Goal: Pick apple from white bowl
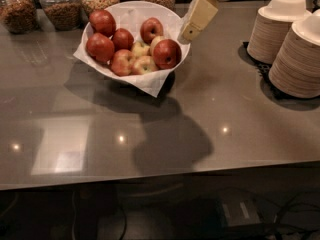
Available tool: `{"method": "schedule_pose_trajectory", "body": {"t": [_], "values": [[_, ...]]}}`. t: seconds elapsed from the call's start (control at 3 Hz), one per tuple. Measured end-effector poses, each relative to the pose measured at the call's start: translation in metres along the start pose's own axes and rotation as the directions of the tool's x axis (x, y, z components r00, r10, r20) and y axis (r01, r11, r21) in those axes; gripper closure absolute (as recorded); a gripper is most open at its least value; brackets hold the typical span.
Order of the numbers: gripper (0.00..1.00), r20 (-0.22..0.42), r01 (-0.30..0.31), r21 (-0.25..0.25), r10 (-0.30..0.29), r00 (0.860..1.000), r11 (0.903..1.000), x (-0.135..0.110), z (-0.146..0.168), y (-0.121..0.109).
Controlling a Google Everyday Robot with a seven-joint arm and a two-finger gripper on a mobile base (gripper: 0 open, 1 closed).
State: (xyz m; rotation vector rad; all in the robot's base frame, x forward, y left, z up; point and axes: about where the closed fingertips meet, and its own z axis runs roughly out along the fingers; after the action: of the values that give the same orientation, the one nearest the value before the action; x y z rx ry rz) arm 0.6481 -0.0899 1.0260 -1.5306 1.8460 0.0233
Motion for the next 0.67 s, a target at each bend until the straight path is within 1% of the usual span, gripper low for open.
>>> {"method": "schedule_pose_trajectory", "body": {"t": [0.33,0.67], "values": [[0.0,0.033,-0.022,-0.008,0.022,0.999,0.9997,-0.0218,0.0291,-0.0122],[0.0,0.035,-0.021,-0.004,0.021,0.999,0.9998,-0.0227,0.0322,-0.0125]]}}
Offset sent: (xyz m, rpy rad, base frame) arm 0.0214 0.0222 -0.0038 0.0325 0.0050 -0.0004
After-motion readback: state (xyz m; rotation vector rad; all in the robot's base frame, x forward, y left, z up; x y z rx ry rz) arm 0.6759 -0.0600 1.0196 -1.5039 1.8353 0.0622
